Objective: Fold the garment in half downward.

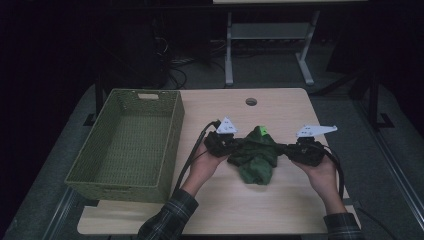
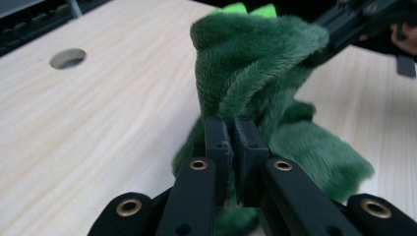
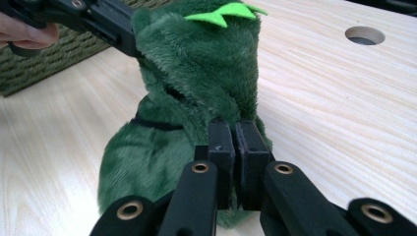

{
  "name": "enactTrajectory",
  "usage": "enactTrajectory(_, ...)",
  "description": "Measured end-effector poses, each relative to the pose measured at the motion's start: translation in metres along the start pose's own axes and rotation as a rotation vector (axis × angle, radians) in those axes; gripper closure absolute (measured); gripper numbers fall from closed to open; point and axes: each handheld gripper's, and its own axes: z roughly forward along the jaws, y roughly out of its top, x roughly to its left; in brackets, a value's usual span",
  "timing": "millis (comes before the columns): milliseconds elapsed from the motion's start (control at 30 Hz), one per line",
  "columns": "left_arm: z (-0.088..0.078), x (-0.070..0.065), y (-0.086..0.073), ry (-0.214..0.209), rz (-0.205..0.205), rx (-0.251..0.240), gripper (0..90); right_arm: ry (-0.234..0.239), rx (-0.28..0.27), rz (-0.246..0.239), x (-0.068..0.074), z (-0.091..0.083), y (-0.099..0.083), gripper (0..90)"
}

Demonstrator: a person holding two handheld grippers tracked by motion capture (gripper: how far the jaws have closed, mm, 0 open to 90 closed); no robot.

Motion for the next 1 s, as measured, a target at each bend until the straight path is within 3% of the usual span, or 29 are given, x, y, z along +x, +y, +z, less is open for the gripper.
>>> enactTrajectory(533,-0.010,-0.031,-0.036,-0.055,0.009,0.014,86.0,0.069,0.008,-0.009,0.030,-0.012,-0.035,86.7)
enactTrajectory(900,0.000,-0.042,-0.067,-0.071,0.030,0.086,86.1,0.075,0.079,-0.053,0.048,0.000,-0.052,86.4)
enactTrajectory(1000,0.006,-0.043,-0.071,-0.081,0.038,0.103,86.3,0.064,0.136,-0.062,0.047,0.007,-0.058,86.4)
